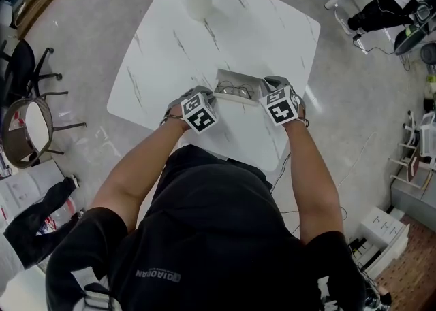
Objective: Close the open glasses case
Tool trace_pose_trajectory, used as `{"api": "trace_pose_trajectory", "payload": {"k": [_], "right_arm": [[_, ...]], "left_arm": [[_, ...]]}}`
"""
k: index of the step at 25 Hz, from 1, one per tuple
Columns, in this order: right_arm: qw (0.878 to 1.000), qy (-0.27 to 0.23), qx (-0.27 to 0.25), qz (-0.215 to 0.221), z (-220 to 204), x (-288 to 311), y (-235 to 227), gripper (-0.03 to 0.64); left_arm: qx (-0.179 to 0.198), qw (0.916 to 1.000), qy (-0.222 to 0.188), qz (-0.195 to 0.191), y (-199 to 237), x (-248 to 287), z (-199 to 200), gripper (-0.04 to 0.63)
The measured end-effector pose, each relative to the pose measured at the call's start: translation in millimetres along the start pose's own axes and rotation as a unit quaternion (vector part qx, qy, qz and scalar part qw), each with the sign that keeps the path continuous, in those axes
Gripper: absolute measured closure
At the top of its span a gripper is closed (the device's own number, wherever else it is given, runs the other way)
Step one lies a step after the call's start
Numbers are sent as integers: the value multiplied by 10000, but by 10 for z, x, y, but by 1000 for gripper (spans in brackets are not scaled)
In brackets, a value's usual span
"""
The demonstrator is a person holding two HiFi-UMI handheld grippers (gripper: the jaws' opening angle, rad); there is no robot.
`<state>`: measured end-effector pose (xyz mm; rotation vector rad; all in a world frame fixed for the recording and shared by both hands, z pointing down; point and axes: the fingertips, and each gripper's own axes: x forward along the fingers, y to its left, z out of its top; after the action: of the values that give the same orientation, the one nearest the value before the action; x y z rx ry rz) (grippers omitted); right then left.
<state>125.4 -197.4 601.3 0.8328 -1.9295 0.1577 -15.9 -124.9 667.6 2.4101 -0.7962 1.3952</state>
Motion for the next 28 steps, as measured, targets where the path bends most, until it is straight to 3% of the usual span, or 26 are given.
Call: {"api": "trace_pose_trajectory", "payload": {"k": [28], "right_arm": [[9999, -36, 147, -79, -55, -82, 119, 588]], "left_arm": [[-192, 9998, -18, 30, -3, 3, -11, 535]]}}
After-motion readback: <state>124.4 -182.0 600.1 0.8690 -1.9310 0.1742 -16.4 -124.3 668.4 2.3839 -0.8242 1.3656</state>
